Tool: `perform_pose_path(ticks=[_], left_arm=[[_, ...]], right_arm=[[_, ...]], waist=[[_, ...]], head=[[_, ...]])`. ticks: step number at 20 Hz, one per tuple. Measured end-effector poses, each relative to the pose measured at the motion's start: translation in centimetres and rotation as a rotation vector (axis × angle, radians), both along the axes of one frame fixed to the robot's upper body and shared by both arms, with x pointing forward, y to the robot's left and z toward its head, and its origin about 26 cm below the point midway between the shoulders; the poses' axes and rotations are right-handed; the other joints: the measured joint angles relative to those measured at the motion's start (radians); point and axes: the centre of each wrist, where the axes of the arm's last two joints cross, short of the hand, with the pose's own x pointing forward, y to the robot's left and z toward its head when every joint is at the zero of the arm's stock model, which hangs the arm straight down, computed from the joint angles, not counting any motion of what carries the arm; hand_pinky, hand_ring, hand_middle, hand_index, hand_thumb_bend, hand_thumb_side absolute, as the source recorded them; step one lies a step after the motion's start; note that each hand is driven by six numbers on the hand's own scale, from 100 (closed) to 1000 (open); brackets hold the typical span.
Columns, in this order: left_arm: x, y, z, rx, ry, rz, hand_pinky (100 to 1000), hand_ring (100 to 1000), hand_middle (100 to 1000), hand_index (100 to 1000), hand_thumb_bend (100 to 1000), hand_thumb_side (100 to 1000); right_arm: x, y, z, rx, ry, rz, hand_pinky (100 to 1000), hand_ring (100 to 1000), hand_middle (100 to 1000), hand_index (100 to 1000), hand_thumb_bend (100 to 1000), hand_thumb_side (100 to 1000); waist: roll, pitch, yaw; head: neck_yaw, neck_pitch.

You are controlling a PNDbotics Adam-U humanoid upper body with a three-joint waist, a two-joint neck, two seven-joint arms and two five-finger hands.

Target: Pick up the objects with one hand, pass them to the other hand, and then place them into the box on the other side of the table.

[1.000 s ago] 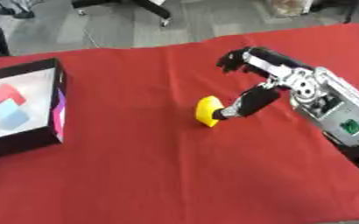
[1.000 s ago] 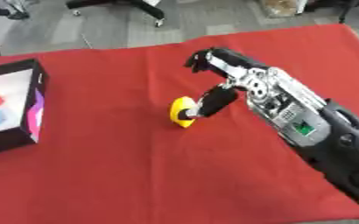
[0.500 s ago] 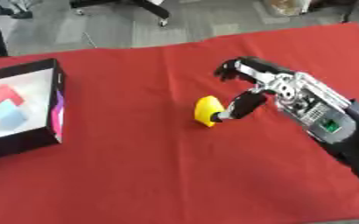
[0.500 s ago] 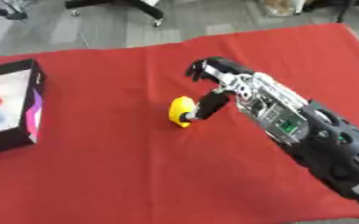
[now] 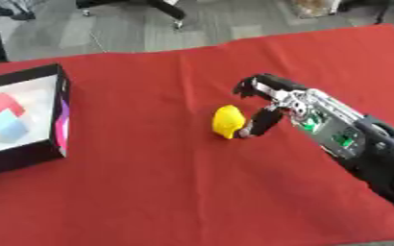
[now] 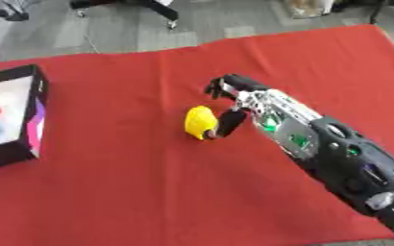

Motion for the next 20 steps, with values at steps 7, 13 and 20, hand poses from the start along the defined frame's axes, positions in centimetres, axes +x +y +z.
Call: perform_pose_path(ticks=[7, 13, 20], left_arm=[[0.04, -0.24, -0.13, -0.012, 0.000, 0.002, 818, 693, 695, 789, 340, 514], [0.08, -0.52, -0.28, -0.023, 0.001, 0.002, 818, 692, 692, 787, 338, 519], [0.10, -0.61, -0.31, -0.030, -0.002, 0.007, 817, 691, 689, 785, 332, 527]], right_arm=[[0.58, -0.01, -1.00, 0.007, 0.008, 0.000, 845, 824, 687, 801, 576, 133], [0.80, 0.19, -0.92, 0.035, -0.008, 0.018, 842, 822, 682, 791, 562, 113], [1.00, 0.32, -1.10, 0.047, -0.008, 0.023, 831, 786, 594, 703, 510, 100]], waist=[[0.000, 0.007, 0.005], [0.000, 0.014, 0.010], [0.000, 0.021, 0.014]], head=[[-0.003, -0.008], [-0.003, -0.009], [-0.004, -0.014]])
